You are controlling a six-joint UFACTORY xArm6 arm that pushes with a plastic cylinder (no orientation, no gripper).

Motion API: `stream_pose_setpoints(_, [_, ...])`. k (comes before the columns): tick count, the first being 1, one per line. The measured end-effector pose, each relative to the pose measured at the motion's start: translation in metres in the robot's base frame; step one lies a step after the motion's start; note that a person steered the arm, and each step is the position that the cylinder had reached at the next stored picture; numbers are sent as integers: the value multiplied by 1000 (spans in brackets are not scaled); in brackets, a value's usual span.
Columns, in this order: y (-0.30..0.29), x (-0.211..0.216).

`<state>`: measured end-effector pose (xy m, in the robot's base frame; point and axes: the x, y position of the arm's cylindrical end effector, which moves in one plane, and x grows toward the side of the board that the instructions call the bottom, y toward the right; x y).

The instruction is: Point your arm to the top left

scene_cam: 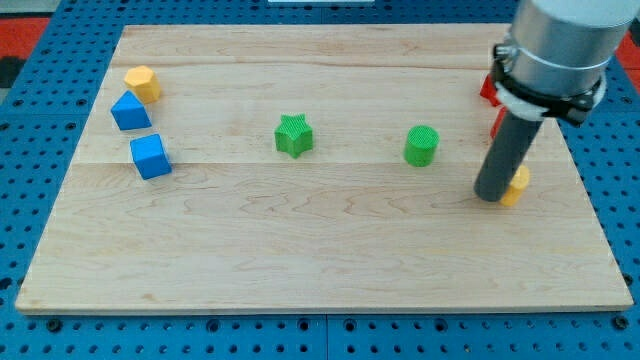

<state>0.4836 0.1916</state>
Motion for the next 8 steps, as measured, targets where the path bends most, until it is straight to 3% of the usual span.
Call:
stream_pose_setpoints(1, [36,-10])
stream_pose_setpoints(2, [18,-2])
stream_pose_setpoints(4, [-134,13])
stream_pose_setpoints(6, [-247,-34])
stream_pose_setpoints(8, [-316,-98])
